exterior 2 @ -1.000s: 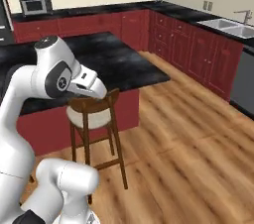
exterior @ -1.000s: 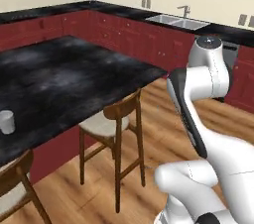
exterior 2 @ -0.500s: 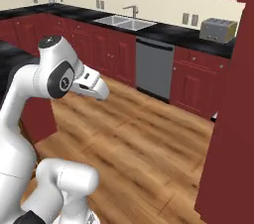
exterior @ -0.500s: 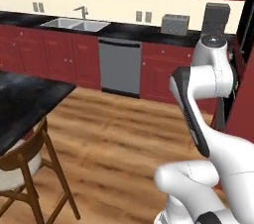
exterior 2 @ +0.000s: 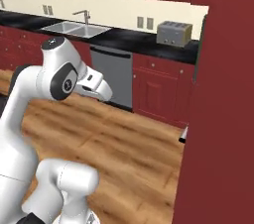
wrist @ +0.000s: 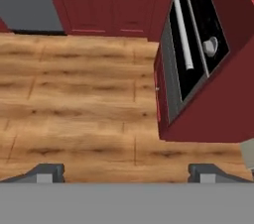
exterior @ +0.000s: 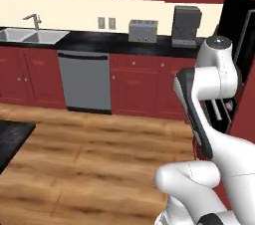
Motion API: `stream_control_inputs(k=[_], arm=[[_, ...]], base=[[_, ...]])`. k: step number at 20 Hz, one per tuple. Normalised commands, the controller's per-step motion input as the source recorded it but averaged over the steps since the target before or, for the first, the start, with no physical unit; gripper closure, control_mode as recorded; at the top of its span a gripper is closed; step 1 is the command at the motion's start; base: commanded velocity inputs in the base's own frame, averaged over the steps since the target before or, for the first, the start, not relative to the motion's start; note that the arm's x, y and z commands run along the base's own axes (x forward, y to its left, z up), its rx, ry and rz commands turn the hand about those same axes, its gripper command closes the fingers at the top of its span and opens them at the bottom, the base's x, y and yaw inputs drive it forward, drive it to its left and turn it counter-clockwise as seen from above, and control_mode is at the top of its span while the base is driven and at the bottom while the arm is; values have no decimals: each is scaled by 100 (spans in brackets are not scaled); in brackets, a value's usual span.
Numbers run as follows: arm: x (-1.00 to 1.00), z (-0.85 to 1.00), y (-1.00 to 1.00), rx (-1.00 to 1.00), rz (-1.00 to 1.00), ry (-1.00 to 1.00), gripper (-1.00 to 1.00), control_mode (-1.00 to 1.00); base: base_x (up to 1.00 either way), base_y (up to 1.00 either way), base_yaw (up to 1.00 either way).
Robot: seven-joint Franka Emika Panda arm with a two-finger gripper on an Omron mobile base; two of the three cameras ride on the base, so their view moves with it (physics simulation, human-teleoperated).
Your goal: There is a bowl on the dining counter. Grab a lemon wedge from the fridge and place it in the bowl. Then get the liquor bottle and glass cup from the cabinet and place them next to the bowl.
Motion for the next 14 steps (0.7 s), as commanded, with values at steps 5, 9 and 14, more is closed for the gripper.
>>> stream_control_inputs(k=[5, 9, 14], arm=[[0, 0, 0, 0, 0, 0, -100, 100], [0, 0, 0, 0, 0, 0, -100, 100], [0, 0, 0, 0, 0, 0, -100, 100]], base=[[100, 48, -31], [100, 78, -26], [100, 61, -28]])
